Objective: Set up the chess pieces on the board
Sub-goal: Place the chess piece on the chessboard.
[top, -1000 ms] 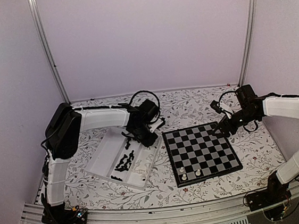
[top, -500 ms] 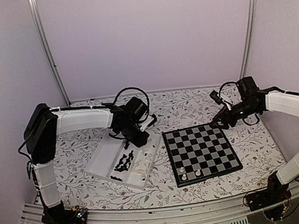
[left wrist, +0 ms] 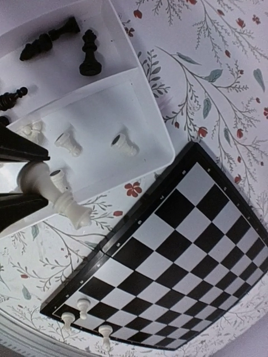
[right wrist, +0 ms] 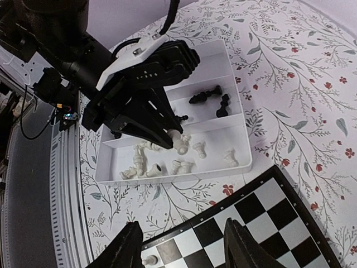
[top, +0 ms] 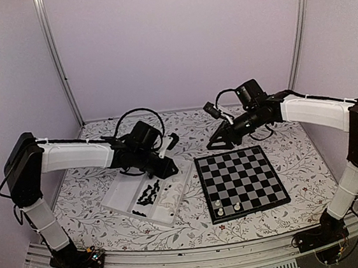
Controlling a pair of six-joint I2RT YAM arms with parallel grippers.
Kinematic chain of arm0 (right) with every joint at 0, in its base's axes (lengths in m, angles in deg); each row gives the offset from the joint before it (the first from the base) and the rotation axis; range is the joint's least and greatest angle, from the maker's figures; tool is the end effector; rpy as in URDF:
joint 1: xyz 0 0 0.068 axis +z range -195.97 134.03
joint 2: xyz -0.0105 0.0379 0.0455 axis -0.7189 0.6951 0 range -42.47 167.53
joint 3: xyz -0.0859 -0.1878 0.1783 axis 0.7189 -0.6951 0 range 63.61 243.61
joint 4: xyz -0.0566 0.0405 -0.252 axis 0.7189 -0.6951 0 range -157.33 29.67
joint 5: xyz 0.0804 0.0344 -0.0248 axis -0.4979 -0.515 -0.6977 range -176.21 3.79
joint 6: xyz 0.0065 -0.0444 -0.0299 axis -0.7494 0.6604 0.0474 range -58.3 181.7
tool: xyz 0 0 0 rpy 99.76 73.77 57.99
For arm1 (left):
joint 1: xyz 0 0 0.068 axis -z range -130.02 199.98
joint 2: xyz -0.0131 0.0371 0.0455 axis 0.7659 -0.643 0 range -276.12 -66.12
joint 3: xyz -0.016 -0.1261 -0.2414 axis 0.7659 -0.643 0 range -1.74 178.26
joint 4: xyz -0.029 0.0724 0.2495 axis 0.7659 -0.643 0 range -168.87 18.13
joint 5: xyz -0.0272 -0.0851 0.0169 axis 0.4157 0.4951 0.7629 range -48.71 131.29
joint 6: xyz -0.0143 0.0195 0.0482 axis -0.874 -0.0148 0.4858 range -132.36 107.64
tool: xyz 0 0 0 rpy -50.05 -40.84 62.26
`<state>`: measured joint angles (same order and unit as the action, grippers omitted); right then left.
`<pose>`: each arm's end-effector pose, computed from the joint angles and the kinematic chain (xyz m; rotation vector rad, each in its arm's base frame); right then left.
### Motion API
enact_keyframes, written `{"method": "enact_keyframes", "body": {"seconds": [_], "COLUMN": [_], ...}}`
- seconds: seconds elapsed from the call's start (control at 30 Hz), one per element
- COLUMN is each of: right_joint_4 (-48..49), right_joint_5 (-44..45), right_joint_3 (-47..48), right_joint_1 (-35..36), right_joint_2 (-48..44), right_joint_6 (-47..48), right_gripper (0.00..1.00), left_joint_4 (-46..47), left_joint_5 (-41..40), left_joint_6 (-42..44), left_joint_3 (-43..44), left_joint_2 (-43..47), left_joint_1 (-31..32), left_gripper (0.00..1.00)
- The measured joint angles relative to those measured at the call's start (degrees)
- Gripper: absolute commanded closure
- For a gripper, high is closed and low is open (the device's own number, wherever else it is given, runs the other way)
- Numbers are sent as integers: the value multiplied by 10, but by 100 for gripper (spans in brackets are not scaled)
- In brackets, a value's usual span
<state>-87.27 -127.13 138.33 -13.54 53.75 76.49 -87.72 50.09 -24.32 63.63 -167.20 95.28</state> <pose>0.2960 0.2156 0.2664 -1.2464 2.0207 1.0034 0.2581 -0.2687 0.1928 0.7997 2.4318 -0.6003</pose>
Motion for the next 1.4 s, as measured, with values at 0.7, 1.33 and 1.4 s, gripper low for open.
{"method": "enact_keyframes", "body": {"seconds": [0.7, 1.33, 1.4], "right_joint_4": [-30, -30, -30], "right_joint_5": [-82, -124, -123], "right_joint_3": [124, 123, 123], "right_joint_1": [67, 66, 62], "right_joint_2": [152, 156, 154], "right_joint_6": [-79, -86, -86], "right_gripper": [58, 61, 65], "left_joint_4": [188, 207, 207], "left_joint_5": [137, 152, 152], "left_joint_6": [-102, -108, -108], "left_joint_3": [-63, -63, -63], "left_joint_2": [56, 47, 47], "left_joint_1": [0, 6, 6], "left_gripper": [82, 83, 83]}}
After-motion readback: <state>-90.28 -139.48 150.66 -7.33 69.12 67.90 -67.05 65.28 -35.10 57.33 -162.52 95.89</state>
